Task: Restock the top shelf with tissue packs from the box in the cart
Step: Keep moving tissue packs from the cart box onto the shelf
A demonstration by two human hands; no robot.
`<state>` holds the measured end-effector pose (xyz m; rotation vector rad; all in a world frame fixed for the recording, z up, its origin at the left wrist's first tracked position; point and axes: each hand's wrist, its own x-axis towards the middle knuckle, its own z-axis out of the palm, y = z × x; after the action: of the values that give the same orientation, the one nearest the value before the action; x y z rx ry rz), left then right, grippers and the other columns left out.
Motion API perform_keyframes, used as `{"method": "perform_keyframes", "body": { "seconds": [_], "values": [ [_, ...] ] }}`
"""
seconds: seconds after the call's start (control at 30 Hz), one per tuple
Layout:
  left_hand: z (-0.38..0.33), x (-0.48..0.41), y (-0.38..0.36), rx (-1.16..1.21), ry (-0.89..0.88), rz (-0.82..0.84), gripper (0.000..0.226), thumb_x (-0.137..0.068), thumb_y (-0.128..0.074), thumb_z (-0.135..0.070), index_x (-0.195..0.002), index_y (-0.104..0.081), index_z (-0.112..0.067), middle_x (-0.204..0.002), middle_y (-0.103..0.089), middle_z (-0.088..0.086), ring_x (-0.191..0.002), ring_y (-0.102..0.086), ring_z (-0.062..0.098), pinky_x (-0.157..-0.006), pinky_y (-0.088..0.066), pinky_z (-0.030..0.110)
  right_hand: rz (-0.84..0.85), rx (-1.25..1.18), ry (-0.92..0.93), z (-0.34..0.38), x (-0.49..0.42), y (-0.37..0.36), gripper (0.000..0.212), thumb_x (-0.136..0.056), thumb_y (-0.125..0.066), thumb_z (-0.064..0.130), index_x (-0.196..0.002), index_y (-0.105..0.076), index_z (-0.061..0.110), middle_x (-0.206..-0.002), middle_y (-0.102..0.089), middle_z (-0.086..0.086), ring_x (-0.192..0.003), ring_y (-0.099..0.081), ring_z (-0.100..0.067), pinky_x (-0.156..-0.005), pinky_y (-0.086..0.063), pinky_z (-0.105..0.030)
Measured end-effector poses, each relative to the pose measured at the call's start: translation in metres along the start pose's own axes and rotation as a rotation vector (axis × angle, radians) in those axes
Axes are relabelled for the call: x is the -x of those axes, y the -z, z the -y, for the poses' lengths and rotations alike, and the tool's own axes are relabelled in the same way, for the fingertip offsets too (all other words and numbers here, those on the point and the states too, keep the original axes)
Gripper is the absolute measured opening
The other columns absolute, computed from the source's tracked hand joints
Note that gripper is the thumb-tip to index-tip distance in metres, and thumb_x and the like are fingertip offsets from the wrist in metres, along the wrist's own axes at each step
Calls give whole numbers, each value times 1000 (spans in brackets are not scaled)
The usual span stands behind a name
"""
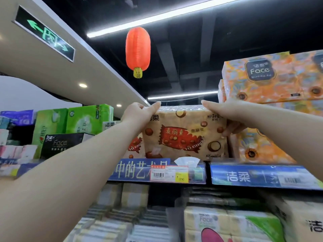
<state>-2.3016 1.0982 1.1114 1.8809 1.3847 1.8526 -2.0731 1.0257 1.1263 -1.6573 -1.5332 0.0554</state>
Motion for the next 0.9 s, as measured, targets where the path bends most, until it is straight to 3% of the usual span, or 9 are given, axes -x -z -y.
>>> {"method": "perform_keyframes", "body": {
  "seconds": [0.1,0.2,0.3,0.4,0.5,0.57,0.63,0.73,0.9],
  "values": [
    [2,-12,-3,-111,-37,24,66,-78,-50,-71,-103,-61,-11,-87,-61,3,-81,-61,25,-75,-56,40,-36,1,-48,3,-6,-6,78,-86,-30,72,-134,-37,11,-84,-67,-16,-57,-67,-25,-69,-52,-33],
    [3,-18,-3,-198,-92,64,72,-81,-40,-73,-95,-62,-6,-86,-62,9,-75,-61,27,-71,-55,38,-72,39,-67,9,-10,-8,82,-85,-26,75,-131,-41,10,-89,-66,-16,-59,-68,-27,-65,-52,-32],
    [12,-21,-1,-231,-136,152,83,-77,-42,-76,-117,-60,-6,-104,-64,11,-93,-62,29,-81,-55,41,-100,203,-67,16,-12,-8,91,-78,-28,81,-129,-46,7,-96,-65,-14,-65,-69,-28,-62,-53,-32],
    [27,-22,2,-172,-232,212,86,-72,-64,-65,-140,-40,-18,-130,-55,7,-115,-55,26,-93,-50,43,-194,519,-14,21,-14,-8,95,-70,-23,88,-104,-56,6,-80,-62,-8,-61,-64,-21,-53,-46,-26],
    [42,-24,2,-81,-310,274,70,-74,-73,-49,-133,-44,-24,-117,-61,-2,-110,-58,19,-89,-51,36,-313,821,171,26,-18,-13,93,-61,-12,90,-82,-60,13,-88,-62,-4,-76,-60,-20,-58,-44,-28],
    [49,-26,-2,-52,-340,255,64,-76,-72,-47,-130,-46,-24,-117,-62,-2,-108,-58,18,-89,-52,37,-307,856,294,34,-19,-21,79,-73,-27,83,-108,-64,22,-123,-55,-5,-107,-55,-23,-74,-47,-33],
    [54,-27,-7,-33,-342,245,71,-77,-69,-50,-136,-42,-22,-123,-61,0,-112,-58,20,-92,-52,43,-174,760,391,41,-21,-33,77,-76,-45,75,-139,-43,30,-146,-39,0,-130,-42,-23,-95,-44,-38],
    [63,-29,-12,-40,-337,243,65,-82,-59,-56,-136,-41,-23,-120,-63,1,-110,-59,21,-92,-51,42,-11,625,423,49,-25,-50,89,-75,-63,62,-148,-23,32,-149,-37,1,-134,-38,-22,-107,-39,-40],
    [75,-34,-7,-200,-436,27,41,-98,-39,-41,-129,-51,-18,-121,-59,2,-111,-52,17,-86,-41,31,10,666,451,45,-33,-59,85,-72,-73,52,-143,-30,31,-136,-47,3,-120,-49,-19,-96,-45,-33]
  ]
}}
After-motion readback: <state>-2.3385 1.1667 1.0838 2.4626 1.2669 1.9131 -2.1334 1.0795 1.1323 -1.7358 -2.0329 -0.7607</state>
